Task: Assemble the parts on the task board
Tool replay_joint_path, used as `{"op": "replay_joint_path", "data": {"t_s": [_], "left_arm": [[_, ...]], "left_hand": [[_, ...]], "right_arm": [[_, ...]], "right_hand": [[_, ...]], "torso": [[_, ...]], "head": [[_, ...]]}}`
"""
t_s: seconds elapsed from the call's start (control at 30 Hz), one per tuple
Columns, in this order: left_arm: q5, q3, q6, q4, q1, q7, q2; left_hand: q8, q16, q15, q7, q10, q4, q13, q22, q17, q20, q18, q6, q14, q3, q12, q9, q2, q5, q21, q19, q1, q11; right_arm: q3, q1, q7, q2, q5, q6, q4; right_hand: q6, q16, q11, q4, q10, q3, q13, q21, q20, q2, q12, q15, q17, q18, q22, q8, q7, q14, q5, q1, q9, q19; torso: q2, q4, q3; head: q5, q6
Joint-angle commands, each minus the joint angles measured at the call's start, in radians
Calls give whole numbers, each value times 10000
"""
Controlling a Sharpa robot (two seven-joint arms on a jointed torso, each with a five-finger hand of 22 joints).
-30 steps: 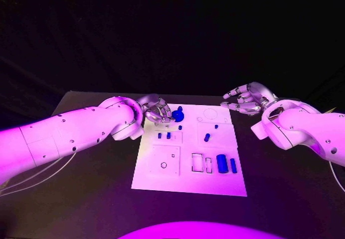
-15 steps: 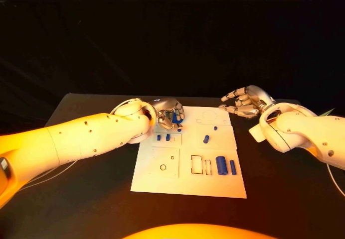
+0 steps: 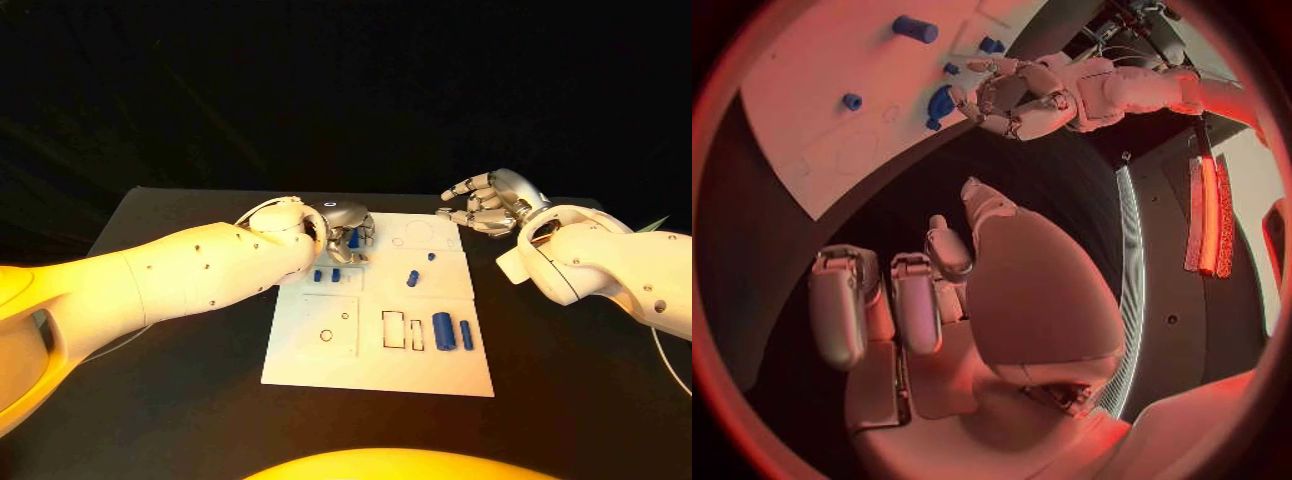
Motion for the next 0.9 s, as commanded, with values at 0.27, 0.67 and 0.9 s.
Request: {"op": "replay_joint_path", "data": {"t_s": [0.27, 0.67, 0.9], "left_arm": [[-383, 0, 760, -200, 4, -244, 164], [-294, 0, 998, -494, -12, -199, 315], [-236, 0, 1007, -644, -47, -135, 407]], "left_hand": [[-90, 399, 3, -21, 213, 22, -156, 428, 196, -3, -97, 302, 196, 75, -97, -119, 65, -19, 408, 223, 191, -8], [-210, 852, -11, -22, 367, -102, -407, 1087, 436, -17, -197, 494, 412, 488, -257, -280, 186, -52, 1003, 550, 446, -14], [-218, 1051, -31, -20, 511, -175, -503, 1378, 536, -25, -238, 635, 519, 684, -296, -324, 259, -63, 1267, 687, 499, -42]], "right_arm": [[1, -4, 385, 18, -4, -275, 33], [1, -4, 444, 36, 23, -317, 49], [1, -3, 445, 45, 25, -309, 67]], "right_hand": [[-118, -416, -33, -6, -499, 234, -863, -981, -114, -148, -809, -99, 299, 274, 1120, 156, -16, 440, 60, -58, -19, -40], [-140, -533, -42, -13, -667, 297, -1165, -1231, -128, -175, -1085, -111, 135, 320, 969, 192, -24, 399, 61, -65, -21, -122], [-140, -533, -42, -13, -667, 297, -1165, -1231, -128, -175, -1085, -111, 135, 320, 969, 192, -24, 399, 61, -65, -21, -122]], "torso": [[-10, 22, -4], [-8, 19, -13], [-7, 29, -15]], "head": [[-34, -64], [-59, -88], [-76, -111]]}}
